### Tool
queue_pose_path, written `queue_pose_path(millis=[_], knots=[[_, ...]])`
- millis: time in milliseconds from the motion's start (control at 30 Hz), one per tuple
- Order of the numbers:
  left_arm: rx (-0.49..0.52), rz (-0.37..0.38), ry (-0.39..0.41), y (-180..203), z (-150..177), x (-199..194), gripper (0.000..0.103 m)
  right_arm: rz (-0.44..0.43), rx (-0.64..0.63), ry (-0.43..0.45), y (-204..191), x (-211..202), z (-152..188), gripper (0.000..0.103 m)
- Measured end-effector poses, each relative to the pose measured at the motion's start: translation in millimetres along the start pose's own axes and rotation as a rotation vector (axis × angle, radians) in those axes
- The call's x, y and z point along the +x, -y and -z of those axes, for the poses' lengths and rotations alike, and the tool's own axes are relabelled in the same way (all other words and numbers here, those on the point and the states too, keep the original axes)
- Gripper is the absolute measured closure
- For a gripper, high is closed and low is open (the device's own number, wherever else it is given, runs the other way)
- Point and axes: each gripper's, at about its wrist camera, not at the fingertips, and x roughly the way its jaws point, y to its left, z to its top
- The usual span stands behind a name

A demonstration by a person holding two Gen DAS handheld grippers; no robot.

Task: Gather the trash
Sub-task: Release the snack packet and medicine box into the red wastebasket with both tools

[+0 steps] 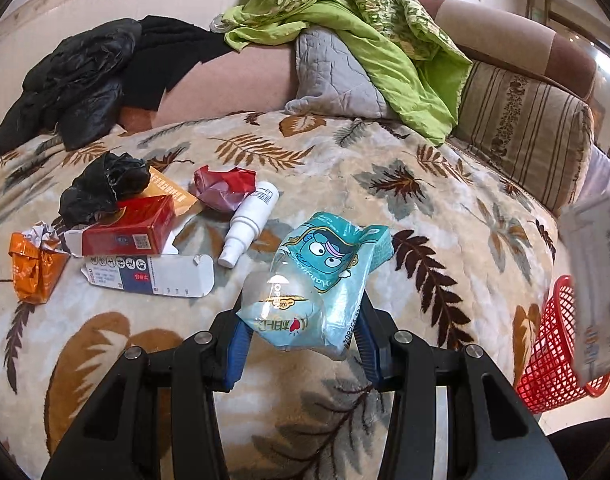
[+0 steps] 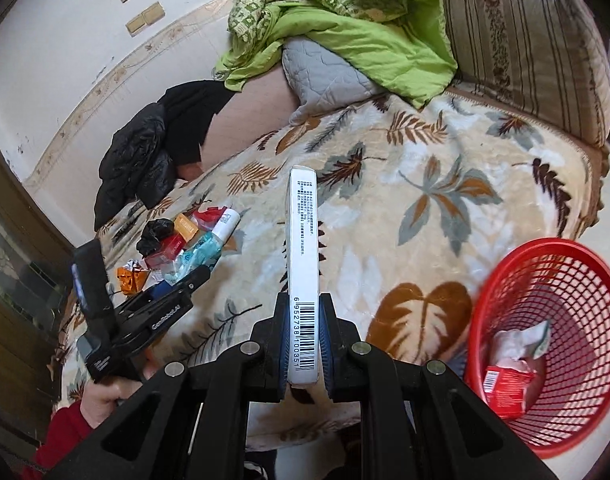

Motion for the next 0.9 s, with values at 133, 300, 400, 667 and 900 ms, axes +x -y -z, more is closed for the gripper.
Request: queue_pose_path(millis=[133, 300, 400, 667, 900], knots=[[0.015, 0.001, 0.009, 0, 1, -6, 0.058, 0.02, -0.009, 0.031, -3, -16, -5, 0.089], [-0.02, 0.009, 0.026, -8, 0, -14, 0.058, 0.029, 0.017, 0.025, -1, -18, -3, 0.089], [-0.014, 0.002, 0.03, -11, 1, -18, 0.058, 0.024, 0.008, 0.029, -7, -21, -1, 0.089], [-0.057, 0.001, 0.04, -18, -1, -21, 0.058, -0.014, -0.001, 0.052, -17, -28, -3, 0.089], [-0.038, 0.053, 0.056, -1, -3, -28, 0.058, -0.098, 0.062, 0.072, 17, -27, 1, 0.089]])
